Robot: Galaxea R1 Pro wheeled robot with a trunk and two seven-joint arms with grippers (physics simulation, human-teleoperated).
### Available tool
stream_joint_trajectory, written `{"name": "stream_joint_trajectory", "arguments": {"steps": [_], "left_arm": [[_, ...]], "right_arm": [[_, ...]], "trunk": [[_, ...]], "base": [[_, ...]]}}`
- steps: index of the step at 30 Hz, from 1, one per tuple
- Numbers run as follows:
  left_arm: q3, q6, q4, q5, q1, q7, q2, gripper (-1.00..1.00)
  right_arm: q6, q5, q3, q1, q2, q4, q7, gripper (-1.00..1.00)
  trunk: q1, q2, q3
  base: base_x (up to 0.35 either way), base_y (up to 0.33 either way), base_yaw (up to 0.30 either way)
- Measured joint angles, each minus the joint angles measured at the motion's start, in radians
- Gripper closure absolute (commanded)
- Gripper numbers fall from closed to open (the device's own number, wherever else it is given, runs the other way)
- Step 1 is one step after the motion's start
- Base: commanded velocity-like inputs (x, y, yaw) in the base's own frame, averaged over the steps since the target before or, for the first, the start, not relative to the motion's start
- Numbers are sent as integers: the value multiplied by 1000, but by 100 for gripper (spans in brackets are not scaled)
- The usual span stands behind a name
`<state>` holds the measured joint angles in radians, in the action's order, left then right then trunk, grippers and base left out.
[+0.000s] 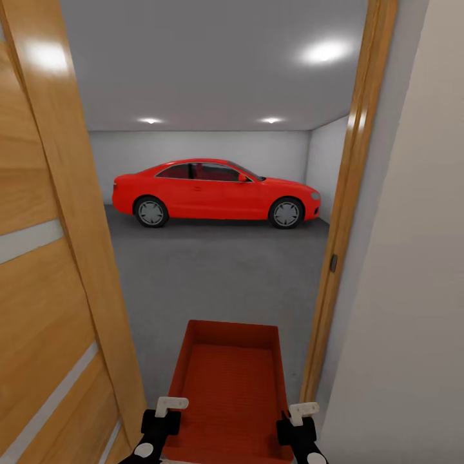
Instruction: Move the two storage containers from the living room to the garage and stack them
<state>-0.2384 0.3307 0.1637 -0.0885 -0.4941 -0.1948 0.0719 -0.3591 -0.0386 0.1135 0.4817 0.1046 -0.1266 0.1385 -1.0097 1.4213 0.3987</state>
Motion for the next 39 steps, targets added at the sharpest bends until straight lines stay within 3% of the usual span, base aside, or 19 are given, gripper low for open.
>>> {"name": "stream_joint_trajectory", "arguments": {"steps": [25, 39], "left_arm": [[-2, 0, -1, -2, 0, 0, 0, 100], [-2, -1, 0, -1, 0, -1, 0, 100]], "right_arm": [[1, -1, 0, 0, 0, 0, -1, 100], [0, 0, 0, 0, 0, 0, 0, 100]], "trunk": [[0, 0, 0], [1, 0, 0]], "base": [[77, 37, -1], [312, 0, 0]]}}
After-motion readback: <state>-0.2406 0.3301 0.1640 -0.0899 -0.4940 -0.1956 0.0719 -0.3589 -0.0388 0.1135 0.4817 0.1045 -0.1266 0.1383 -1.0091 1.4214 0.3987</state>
